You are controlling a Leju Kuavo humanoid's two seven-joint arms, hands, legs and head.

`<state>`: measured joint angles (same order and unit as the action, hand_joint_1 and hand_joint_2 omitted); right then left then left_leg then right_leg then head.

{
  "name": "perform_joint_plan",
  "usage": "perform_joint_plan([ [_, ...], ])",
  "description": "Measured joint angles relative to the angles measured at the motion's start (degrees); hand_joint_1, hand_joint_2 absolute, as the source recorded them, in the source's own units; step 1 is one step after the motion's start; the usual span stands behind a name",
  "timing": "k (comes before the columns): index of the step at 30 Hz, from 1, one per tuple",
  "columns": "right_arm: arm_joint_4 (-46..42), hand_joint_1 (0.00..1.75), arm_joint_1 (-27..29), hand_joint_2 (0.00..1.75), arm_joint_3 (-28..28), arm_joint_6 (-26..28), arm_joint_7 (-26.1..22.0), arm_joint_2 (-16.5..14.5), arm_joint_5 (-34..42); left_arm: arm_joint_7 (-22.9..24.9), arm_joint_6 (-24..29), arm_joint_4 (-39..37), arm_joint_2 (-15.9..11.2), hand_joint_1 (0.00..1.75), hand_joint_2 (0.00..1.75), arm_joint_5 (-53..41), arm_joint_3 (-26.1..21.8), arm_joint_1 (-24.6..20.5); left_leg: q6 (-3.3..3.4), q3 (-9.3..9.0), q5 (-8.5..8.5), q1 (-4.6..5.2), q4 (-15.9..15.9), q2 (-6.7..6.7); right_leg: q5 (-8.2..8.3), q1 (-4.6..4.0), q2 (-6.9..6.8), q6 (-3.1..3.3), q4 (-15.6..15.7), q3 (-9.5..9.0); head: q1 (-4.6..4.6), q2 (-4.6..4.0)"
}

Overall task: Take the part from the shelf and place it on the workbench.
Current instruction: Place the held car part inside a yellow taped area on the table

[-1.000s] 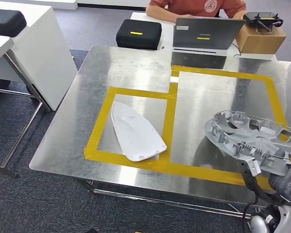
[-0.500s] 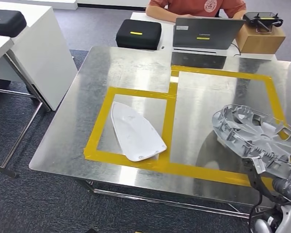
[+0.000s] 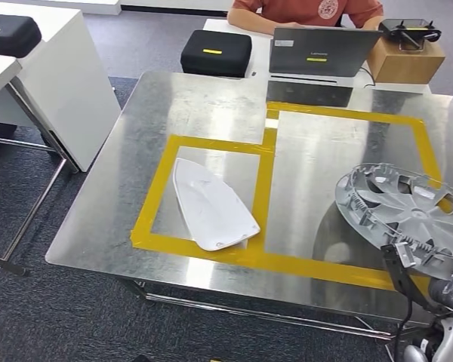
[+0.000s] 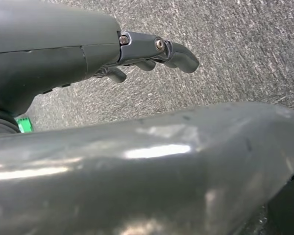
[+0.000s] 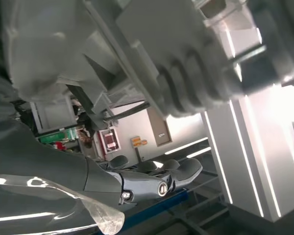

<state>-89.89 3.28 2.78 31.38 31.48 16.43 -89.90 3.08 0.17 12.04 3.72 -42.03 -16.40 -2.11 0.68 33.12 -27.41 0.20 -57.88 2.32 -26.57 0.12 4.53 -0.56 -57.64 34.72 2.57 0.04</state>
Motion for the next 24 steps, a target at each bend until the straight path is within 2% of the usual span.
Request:
perform_joint_plan([
  [10,-7.1,0.0,1.8,1.75,4.2,-8.9,4.9,4.2,0.0,0.2,0.8,0.0,0.1,0.0,0.0,0.7,-1.4,0.5,0.01,0.0,-0.01,0.0,0.0,0.0,0.0,0.0,0.01,0.0,0.0,0.02,0.01,0.0],
  [18,-8.9,0.0,1.9,1.75,5.5,-10.2,5.2,5.5,0.0,0.2,0.8,0.0,0.1,0.0,0.0,0.8,-1.6,0.5,0.01,0.0,-0.01,0.0,0.0,0.0,0.0,0.0,0.01,0.0,0.0,0.02,0.0,0.0],
  [22,-16.0,0.0,1.8,1.75,9.3,-11.6,5.4,9.8,0.0,0.1,0.9,0.0,0.4,0.0,0.0,1.1,-2.6,0.7,0.01,0.0,-0.01,0.0,0.0,0.0,-0.01,0.0,0.0,-0.01,0.0,0.01,0.0,0.0],
  [24,-17.5,0.0,1.8,1.75,10.2,-11.6,5.4,10.8,0.0,0.1,0.9,0.0,0.5,0.0,0.0,1.2,-2.8,0.7,0.01,0.01,-0.01,0.0,0.0,0.0,-0.01,0.0,0.0,-0.01,0.0,0.01,0.01,0.0],
])
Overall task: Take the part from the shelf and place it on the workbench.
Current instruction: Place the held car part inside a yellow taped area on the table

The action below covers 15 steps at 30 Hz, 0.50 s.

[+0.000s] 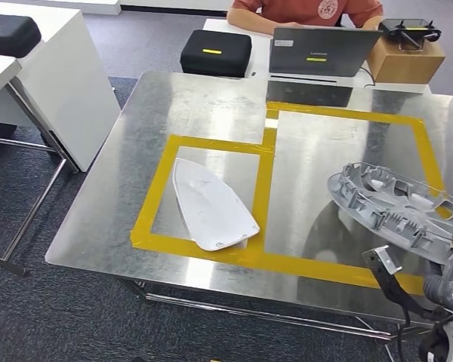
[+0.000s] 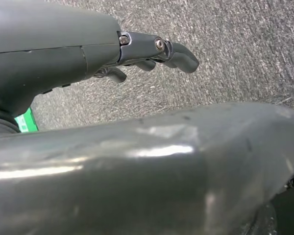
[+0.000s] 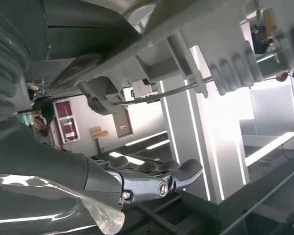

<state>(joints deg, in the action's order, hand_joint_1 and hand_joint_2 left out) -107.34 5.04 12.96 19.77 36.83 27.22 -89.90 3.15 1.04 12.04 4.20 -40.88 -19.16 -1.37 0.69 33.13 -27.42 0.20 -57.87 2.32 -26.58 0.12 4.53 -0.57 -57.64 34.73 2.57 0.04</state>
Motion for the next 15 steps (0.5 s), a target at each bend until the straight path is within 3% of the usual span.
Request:
perform_joint_plan([
  [15,-4.0,0.0,-1.1,1.75,2.9,0.6,0.0,2.7,0.0,0.0,0.0,0.0,0.3,0.0,0.0,0.0,-0.9,0.1,0.0,0.0,0.0,0.0,0.0,0.0,0.0,-0.01,0.0,0.0,0.0,0.0,-0.01,0.0],
])
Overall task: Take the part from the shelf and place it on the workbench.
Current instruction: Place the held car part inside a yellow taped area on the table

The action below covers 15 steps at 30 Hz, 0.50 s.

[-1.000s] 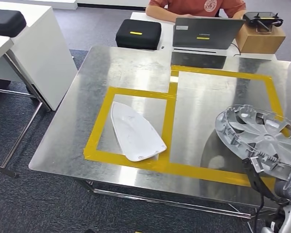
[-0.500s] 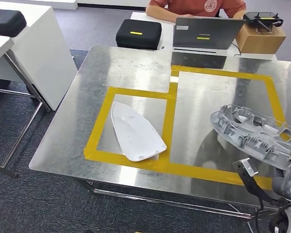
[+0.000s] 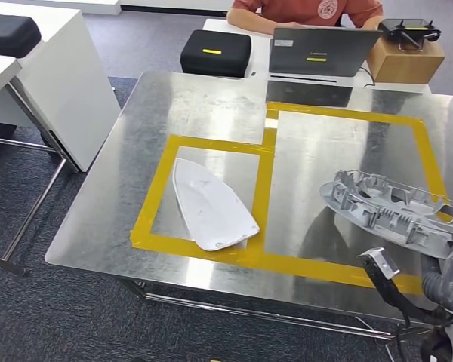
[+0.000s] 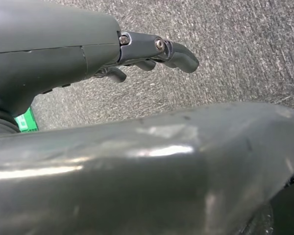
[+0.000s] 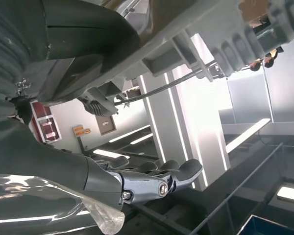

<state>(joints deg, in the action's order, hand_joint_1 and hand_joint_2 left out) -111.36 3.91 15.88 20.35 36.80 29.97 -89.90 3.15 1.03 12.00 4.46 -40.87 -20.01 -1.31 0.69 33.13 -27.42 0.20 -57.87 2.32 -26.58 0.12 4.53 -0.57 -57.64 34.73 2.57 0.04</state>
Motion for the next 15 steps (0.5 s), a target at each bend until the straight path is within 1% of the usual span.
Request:
perform_joint_plan([
  [5,0.0,0.0,-0.1,1.75,-0.1,1.4,-0.7,0.1,0.0,0.0,0.0,-0.1,0.0,0.0,0.0,-0.2,0.0,0.0,0.0,0.0,0.0,0.0,0.0,0.0,0.0,0.0,0.0,0.0,0.0,0.0,0.0,0.0],
  [6,-0.1,0.0,0.0,1.75,-0.4,2.3,-1.7,0.0,0.0,0.0,0.0,-0.1,0.0,0.0,0.0,-0.3,0.0,0.0,0.0,0.0,0.0,0.0,0.0,0.0,0.0,0.0,-0.01,0.0,0.0,0.0,0.0,0.0],
  [7,-0.2,0.0,0.2,1.75,-1.2,3.5,-3.8,-0.2,0.0,0.0,0.0,-0.1,0.1,0.0,0.0,-0.4,0.0,0.0,0.0,0.0,0.0,0.0,0.0,0.01,0.0,0.0,-0.01,0.0,0.0,0.0,0.0,0.0],
  [8,-0.3,0.0,0.7,1.75,-2.5,5.4,-7.3,-1.0,0.0,0.0,0.0,-0.1,0.1,0.0,0.0,-0.5,0.0,0.0,0.0,0.0,0.0,0.0,0.0,0.01,0.0,0.0,-0.02,0.0,0.0,0.01,0.0,0.0],
  [9,-0.5,0.0,1.3,1.75,-4.4,7.9,-12.6,-2.9,0.0,-0.1,0.0,-0.1,0.1,0.0,0.0,-0.7,0.0,0.0,0.0,0.01,0.0,-0.01,0.0,0.02,0.0,-0.02,-0.03,0.0,0.0,0.01,-0.02,0.0],
  [10,-0.8,0.0,1.8,1.75,-7.3,11.0,-20.6,-6.5,0.0,-0.1,-0.1,-0.1,0.1,0.0,0.0,-0.9,0.0,0.0,0.0,0.02,-0.01,-0.03,0.0,0.02,-0.01,-0.05,-0.02,0.0,0.0,0.02,-0.05,0.0],
  [11,-1.2,0.0,2.1,1.75,-10.8,14.0,-29.9,-11.3,0.0,-0.1,-0.1,-0.1,0.2,0.0,0.0,-1.2,0.0,0.1,0.0,0.02,-0.02,-0.04,0.0,0.01,-0.01,-0.07,0.0,0.0,0.0,0.03,-0.01,0.0],
  [12,-1.9,0.0,2.1,1.75,-14.6,16.4,-40.3,-16.7,0.0,-0.1,-0.2,-0.2,0.2,0.0,0.0,-1.5,0.0,0.1,0.02,-0.01,-0.04,-0.05,0.0,0.01,-0.01,-0.07,0.03,0.01,0.0,0.04,0.09,0.0],
  [13,-2.9,0.0,2.0,1.75,-18.0,17.9,-50.2,-21.4,0.0,-0.1,-0.2,-0.2,0.2,0.0,0.0,-1.7,0.0,0.0,0.03,-0.05,-0.06,-0.05,0.0,0.0,-0.03,-0.09,0.05,0.03,0.0,0.04,0.24,0.0],
  [14,-4.0,0.0,1.7,1.75,-20.6,18.6,-58.2,-25.2,0.0,-0.1,-0.3,-0.2,0.3,0.0,0.0,-1.9,0.0,0.0,0.04,-0.09,-0.07,-0.07,0.1,0.0,-0.05,-0.11,0.06,0.06,0.0,0.03,0.37,0.0],
  [15,-5.1,0.0,1.4,1.75,-22.6,18.8,-63.8,-28.0,0.0,-0.1,-0.3,-0.2,0.3,0.0,0.0,-2.1,0.0,-0.1,0.04,-0.12,-0.08,-0.09,0.1,0.0,-0.08,-0.14,0.06,0.09,0.0,0.01,0.44,0.0],
])
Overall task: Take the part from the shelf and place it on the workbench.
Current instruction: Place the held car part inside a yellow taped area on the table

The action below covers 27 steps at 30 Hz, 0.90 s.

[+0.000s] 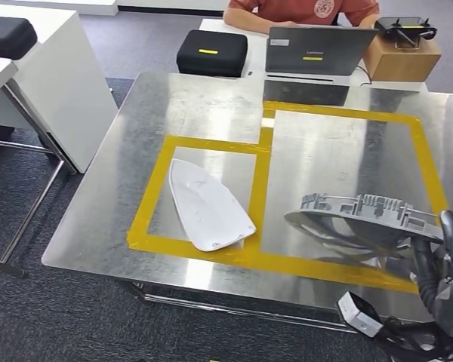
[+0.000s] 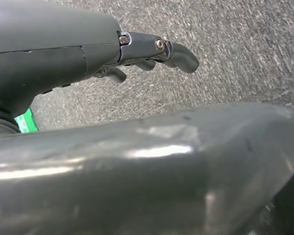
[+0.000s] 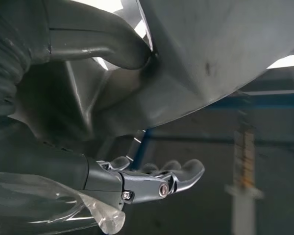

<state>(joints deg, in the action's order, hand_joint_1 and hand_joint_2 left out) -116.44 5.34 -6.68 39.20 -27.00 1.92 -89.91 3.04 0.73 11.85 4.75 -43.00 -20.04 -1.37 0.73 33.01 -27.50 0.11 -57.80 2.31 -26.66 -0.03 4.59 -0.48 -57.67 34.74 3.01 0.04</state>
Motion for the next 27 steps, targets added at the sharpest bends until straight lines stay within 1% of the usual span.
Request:
perform_joint_plan([
  [1,-1.0,0.0,-0.3,1.75,-1.5,0.0,-2.5,-2.2,0.0,0.0,0.0,0.0,0.0,0.0,0.0,-0.2,0.0,0.0,-0.01,0.0,0.0,-0.03,0.0,0.0,-0.02,-0.04,-0.01,0.03,0.0,-0.01,0.01,0.0],
  [2,-1.9,0.0,-0.5,1.75,-2.6,0.0,-2.4,-4.1,0.0,0.0,-0.1,0.0,0.0,0.0,0.0,-0.3,0.0,0.0,-0.02,0.0,0.01,-0.05,0.0,0.0,-0.03,-0.05,-0.01,0.05,0.0,-0.03,-0.02,0.0],
  [5,-5.2,0.0,-1.8,1.75,-4.1,0.0,3.8,-7.9,0.2,0.0,-0.5,0.0,0.1,0.0,0.0,-0.9,0.0,-0.1,-0.05,-0.02,0.03,-0.04,0.0,-0.02,-0.02,-0.01,0.02,0.06,0.0,-0.05,0.0,0.0],
  [6,-6.3,0.0,-2.4,1.75,-4.2,0.0,4.8,-8.7,0.2,0.0,-0.6,0.0,0.1,0.0,0.0,-1.1,0.0,-0.1,-0.06,-0.04,0.03,-0.03,0.0,-0.02,-0.02,-0.01,0.02,0.06,0.0,-0.07,0.01,0.0],
  [8,-8.1,0.0,-3.1,1.75,-4.2,0.0,5.3,-9.7,0.1,0.0,-0.8,0.0,0.0,0.0,0.0,-1.3,0.0,-0.2,-0.06,-0.08,0.04,-0.02,0.0,-0.02,-0.02,0.0,0.0,0.06,0.0,-0.12,0.0,0.0],
  [12,-9.3,0.0,-3.5,1.75,-4.3,0.0,6.2,-11.2,0.0,0.0,-0.8,0.0,0.0,0.0,0.0,-1.4,0.0,-0.3,-0.06,-0.09,0.03,0.02,0.0,-0.02,-0.02,0.04,0.0,0.05,0.0,-0.16,-0.01,0.0],
  [16,-9.4,0.0,-3.5,1.75,-4.3,0.0,6.5,-11.9,0.0,0.0,-0.8,0.0,0.0,0.0,0.0,-1.4,0.0,-0.3,-0.05,-0.09,0.02,0.06,0.0,-0.02,-0.02,0.08,0.0,0.05,0.0,-0.16,-0.01,0.0],
  [27,-9.2,0.0,-3.4,1.75,-4.6,0.0,9.0,-12.1,0.0,0.0,-0.7,0.0,0.0,0.0,0.0,-1.5,0.0,-0.3,-0.02,-0.09,0.01,0.06,0.0,-0.02,-0.02,0.07,0.0,0.04,0.0,-0.15,0.0,0.0],
])
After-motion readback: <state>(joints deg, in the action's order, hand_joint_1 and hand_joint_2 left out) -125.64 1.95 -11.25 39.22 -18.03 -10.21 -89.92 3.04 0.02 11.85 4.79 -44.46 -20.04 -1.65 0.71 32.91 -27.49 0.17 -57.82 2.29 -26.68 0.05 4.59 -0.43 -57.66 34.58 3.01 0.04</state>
